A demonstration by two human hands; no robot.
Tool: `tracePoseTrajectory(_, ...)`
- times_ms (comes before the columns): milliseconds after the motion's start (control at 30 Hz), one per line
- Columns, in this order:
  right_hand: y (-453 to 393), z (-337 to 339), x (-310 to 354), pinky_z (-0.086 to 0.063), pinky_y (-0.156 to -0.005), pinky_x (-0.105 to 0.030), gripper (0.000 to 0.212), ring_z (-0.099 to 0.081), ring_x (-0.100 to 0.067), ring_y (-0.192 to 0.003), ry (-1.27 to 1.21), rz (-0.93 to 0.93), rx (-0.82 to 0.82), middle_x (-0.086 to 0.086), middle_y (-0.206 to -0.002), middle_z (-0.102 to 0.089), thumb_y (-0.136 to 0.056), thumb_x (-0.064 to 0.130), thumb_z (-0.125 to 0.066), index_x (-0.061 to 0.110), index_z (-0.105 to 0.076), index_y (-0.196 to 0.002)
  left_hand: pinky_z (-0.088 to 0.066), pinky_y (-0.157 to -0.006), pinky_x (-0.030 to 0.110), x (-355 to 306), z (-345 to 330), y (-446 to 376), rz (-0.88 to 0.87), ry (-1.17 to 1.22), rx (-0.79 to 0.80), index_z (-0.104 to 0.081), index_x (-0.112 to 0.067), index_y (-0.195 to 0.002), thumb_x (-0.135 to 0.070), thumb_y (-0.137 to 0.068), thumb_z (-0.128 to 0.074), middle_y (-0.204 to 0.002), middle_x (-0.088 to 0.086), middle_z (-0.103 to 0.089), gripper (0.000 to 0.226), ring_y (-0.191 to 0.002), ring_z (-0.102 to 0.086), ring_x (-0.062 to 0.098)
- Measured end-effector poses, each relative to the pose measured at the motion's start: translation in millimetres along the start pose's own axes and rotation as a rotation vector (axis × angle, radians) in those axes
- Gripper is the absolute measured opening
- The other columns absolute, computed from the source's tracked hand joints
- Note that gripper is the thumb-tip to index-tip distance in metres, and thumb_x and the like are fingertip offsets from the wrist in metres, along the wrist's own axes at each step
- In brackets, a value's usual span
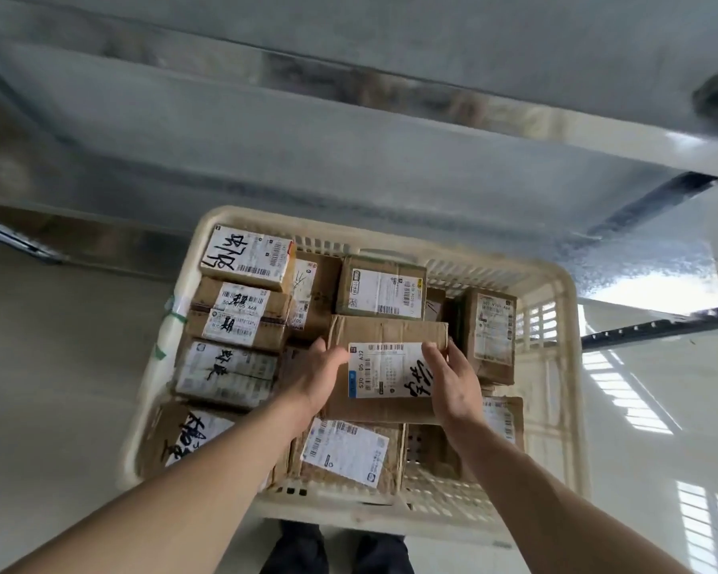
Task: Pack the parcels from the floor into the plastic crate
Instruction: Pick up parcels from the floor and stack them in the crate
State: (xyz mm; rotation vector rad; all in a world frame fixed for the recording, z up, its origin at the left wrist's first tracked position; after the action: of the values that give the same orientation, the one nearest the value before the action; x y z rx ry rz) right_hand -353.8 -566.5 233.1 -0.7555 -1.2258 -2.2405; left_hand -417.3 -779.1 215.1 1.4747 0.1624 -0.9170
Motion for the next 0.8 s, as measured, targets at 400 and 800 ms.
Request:
tracePoseTrajectory(400,-11.8,-12.4,-4.6,-0.053,-0.087,-0.046,0.022,-0.065,-0.021,-0.090,-0.112,-0.087,0.028,0.010,-0.083,-0.063,-0.096,0.049,-0.053,0.027,-0.055,-0.091,-0.029,-0.114,0.049,-5.8,-2.5,-1.8,0.030,-0.007,0.015,-0.012,-0.020,-0.157,-0.054,-0.059,-0.052,-0.159,0.008,-0.029,0.111,-0.143,-0.030,0.028)
tracePoseTrajectory(800,-39.3,-21.3,-17.3,-0.055,-0.092,-0.061,0.054,-0.066,-0.033,-0.099,-0.055,-0.138,0.136,-0.012,-0.107,-0.066,-0.070,0.059,-0.052,0.022,-0.046,-0.110,-0.018,-0.117,0.051,-7.8,-14.9,-21.2,0.126,-0.024,0.150,0.002,-0.022,-0.157,-0.043,-0.063,-0.054,-0.162,0.010,-0.021,0.111,-0.145,-0.023,0.030)
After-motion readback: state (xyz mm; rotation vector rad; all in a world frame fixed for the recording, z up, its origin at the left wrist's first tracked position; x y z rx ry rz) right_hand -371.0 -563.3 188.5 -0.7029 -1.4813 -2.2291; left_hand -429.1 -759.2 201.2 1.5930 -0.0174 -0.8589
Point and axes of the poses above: each hand's wrist, its own y-axis away from the middle knuckle, its own z-axis out of the back of the hand, x = y × z, the point moved 9 cm from there along -y, towards the middle knuckle
